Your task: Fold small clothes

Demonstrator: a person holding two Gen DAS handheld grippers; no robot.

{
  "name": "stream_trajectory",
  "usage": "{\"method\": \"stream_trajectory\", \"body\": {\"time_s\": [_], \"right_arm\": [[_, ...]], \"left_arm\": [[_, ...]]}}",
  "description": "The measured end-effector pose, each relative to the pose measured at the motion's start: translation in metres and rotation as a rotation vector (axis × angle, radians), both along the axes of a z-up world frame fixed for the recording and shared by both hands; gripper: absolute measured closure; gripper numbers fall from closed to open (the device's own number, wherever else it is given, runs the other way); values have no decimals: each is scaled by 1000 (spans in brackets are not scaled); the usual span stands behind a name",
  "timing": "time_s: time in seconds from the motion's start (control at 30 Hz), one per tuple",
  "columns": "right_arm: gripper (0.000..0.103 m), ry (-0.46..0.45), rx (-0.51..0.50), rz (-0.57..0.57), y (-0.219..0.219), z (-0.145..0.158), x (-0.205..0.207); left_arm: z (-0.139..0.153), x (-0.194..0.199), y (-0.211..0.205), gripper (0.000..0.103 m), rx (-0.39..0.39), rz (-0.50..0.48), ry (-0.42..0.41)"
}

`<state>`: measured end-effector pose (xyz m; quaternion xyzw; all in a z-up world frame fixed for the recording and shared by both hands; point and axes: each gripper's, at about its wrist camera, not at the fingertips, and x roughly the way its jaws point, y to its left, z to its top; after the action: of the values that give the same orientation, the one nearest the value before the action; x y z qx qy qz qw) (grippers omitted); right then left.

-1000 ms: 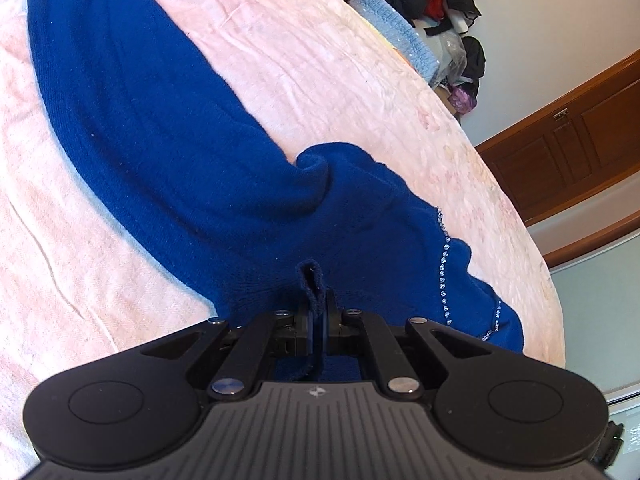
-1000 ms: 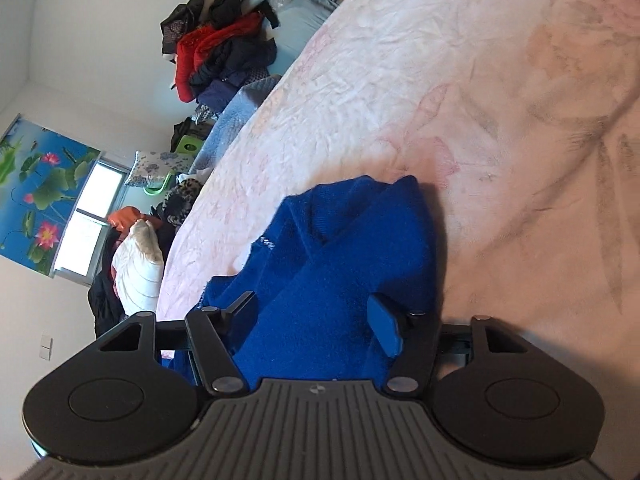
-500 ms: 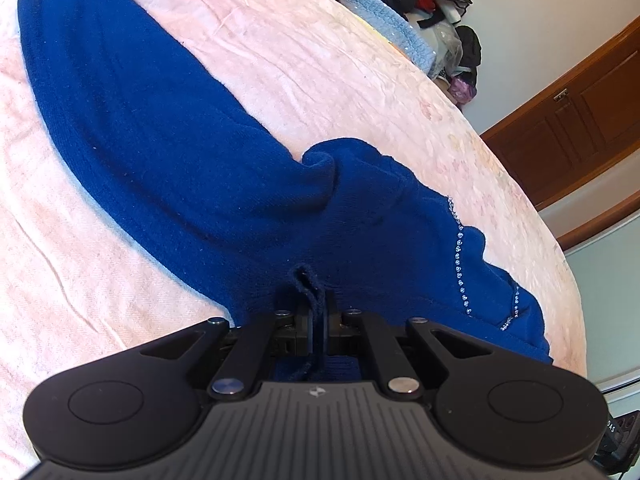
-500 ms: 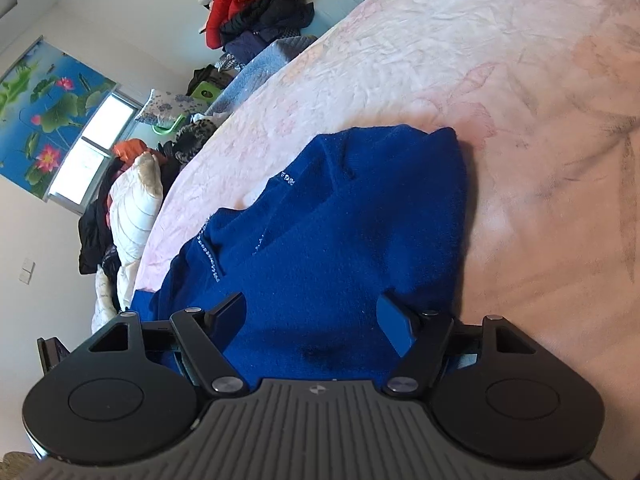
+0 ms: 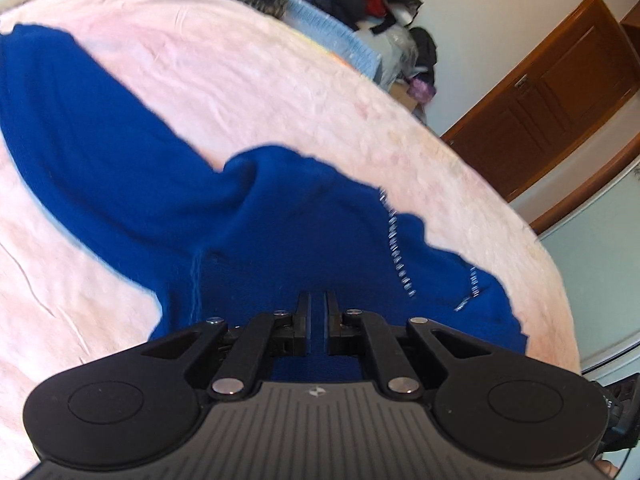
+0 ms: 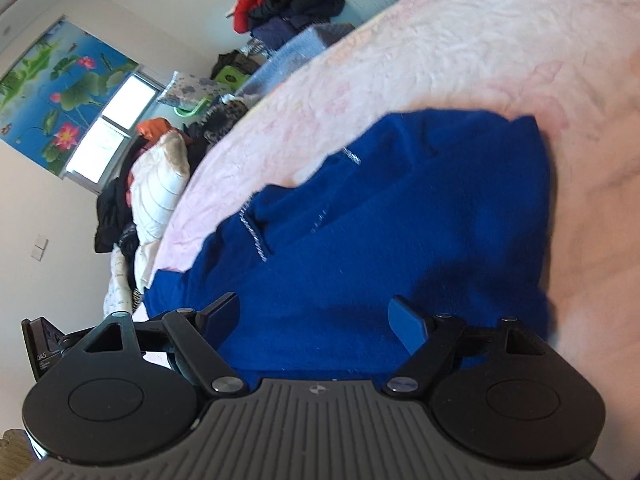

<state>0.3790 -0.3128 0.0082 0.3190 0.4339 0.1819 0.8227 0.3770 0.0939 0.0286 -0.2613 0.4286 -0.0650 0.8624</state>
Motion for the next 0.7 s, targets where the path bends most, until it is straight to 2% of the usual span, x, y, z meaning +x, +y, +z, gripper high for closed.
{"method": "stream_trajectory", "body": {"time_s": [0.07,0.13,0.27,0.33,0.37,0.4,0.47,0.57,0.63,0.7], "right_arm": [[23,1,-12,4,0,-7,-2],[23,1,-4,8,0,-8,-4],[23,15,-11,8,2,-6,-3],[20,6,-19,19,3,-6,-4],[19,-3,-20,28,4,-6,-5],[17,-12,-18,33,5,-7,-5],[17,-24,-11,30,4,-7,-8],[17,-38,9,24,2,-9,-12],[17,-42,15,27,1,-10,-13],[17,-42,19,32,-1,-10,-12]], "left_arm": [[-22,3,2,98,14,22,52],[-33,-4,8,98,-32,34,14],[-25,-16,26,97,-128,64,-5],[-16,-23,49,91,-176,98,-46],[-12,-26,66,78,-204,128,-69],[-9,-28,87,46,-236,172,-87],[-4,-32,135,0,-293,295,-118],[-2,-34,213,0,-355,502,-173],[-3,-28,260,0,-405,585,-197],[-5,-18,297,0,-416,648,-193]]}}
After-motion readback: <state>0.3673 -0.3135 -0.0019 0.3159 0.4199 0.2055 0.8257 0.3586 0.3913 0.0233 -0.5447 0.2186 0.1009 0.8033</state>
